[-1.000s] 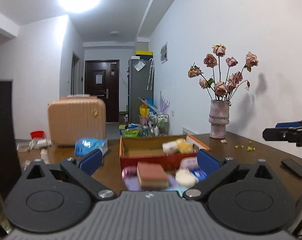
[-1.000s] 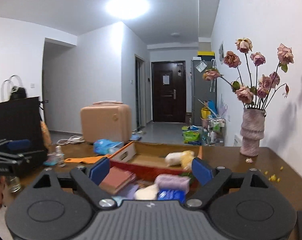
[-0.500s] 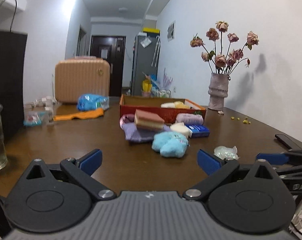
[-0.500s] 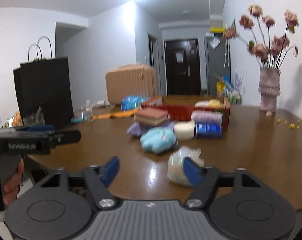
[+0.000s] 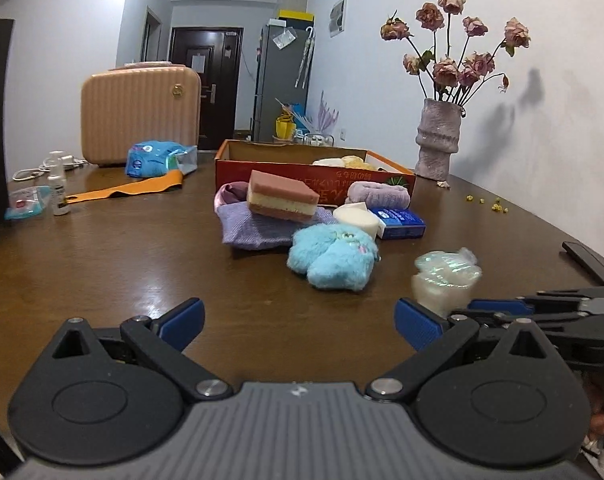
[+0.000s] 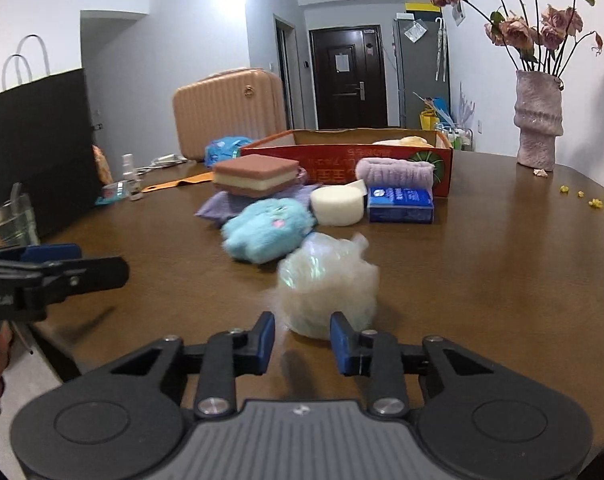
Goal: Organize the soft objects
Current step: 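Lift both grippers out of the box and move toward the layered sponge, then close both grippers on the pink-and-yellow layered sponge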
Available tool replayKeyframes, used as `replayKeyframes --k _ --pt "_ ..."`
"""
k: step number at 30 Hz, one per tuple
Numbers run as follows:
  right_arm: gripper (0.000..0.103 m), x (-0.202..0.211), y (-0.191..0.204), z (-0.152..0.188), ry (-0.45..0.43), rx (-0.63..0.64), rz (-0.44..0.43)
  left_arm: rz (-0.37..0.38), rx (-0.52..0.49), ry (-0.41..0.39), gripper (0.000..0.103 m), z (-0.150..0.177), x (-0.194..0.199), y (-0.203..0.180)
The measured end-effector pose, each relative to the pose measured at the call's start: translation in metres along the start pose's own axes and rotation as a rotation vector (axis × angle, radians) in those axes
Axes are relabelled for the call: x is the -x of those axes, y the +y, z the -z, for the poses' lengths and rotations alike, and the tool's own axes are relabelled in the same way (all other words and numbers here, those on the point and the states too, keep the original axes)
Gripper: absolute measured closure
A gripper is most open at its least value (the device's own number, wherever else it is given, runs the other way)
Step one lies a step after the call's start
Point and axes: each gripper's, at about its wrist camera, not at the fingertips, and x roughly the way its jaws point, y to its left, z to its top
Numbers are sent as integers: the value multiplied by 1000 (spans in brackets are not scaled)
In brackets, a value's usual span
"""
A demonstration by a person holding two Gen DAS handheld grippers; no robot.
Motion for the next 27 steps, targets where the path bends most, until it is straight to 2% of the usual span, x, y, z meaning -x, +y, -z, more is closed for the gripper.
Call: replayKeyframes --k 6,9,12,14,16,18,22,25,27 --pt "75 -49 -25 -48 9 -4 53 0 37 -3 0 -36 -50 7" --pt "74 -64 -35 -75 -38 -7 69 -15 95 -9 0 -56 -76 16" --pt "71 -77 -41 -111 -90 -20 22 -19 178 -16 2 -77 -103 31" --pt "70 -94 -42 -131 -79 -26 -53 -7 217 -12 4 -88 -119 42" --pt "70 -117 -41 -145 -38 -56 -142 13 256 18 16 -97 -136 55" --pt "70 -142 -34 -151 8 -80 -216 54 302 57 41 -102 -150 67" --pt "70 -176 -18 -149 66 -108 -264 165 417 141 57 -100 -172 90" --pt "70 -186 -15 -144 75 -152 -283 158 419 139 65 -98 -171 92" --pt "71 -180 -16 -143 71 -174 -296 175 429 138 66 -99 -165 93"
